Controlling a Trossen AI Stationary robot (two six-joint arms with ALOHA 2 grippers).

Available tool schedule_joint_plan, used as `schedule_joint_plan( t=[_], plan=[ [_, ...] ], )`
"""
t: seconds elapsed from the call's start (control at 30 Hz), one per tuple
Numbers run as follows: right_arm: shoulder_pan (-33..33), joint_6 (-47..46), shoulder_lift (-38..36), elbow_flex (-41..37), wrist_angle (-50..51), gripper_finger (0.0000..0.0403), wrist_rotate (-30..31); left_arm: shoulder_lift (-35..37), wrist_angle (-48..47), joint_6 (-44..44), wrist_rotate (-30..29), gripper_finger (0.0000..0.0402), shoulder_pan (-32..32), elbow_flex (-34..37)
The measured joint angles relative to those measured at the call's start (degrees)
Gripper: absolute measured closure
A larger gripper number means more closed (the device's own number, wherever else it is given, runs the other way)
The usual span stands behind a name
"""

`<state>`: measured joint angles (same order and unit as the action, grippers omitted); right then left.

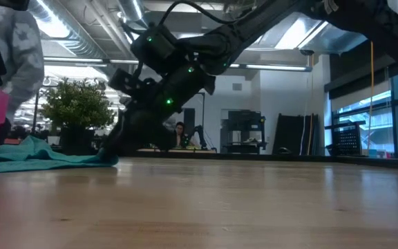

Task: Roll microfiber towels into tight, uniform cylinder then place into a basket
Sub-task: Fold the blue microfiber cloth

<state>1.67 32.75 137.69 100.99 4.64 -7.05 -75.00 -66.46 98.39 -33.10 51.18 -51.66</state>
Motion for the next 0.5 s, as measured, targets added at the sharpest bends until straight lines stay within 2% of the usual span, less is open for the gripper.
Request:
schedule_joint_plan(
  t=[0.27,0.37,0.5],
  plan=[
    [0.0,0.0,0.0,-0.1,1.9,0.0255,1.5,0.0,0.0,0.0,0.0,0.0124,0.0,0.0],
    [0.0,0.0,0.0,-0.1,1.8,0.0284,1.5,0.0,0.0,0.0,0.0,0.0124,0.0,0.0],
    [0.0,-0.4,0.0,-0.1,2.2,0.0342,1.5,0.0,-0.1,-0.1,0.0,0.0124,0.0,0.0]
  ],
)
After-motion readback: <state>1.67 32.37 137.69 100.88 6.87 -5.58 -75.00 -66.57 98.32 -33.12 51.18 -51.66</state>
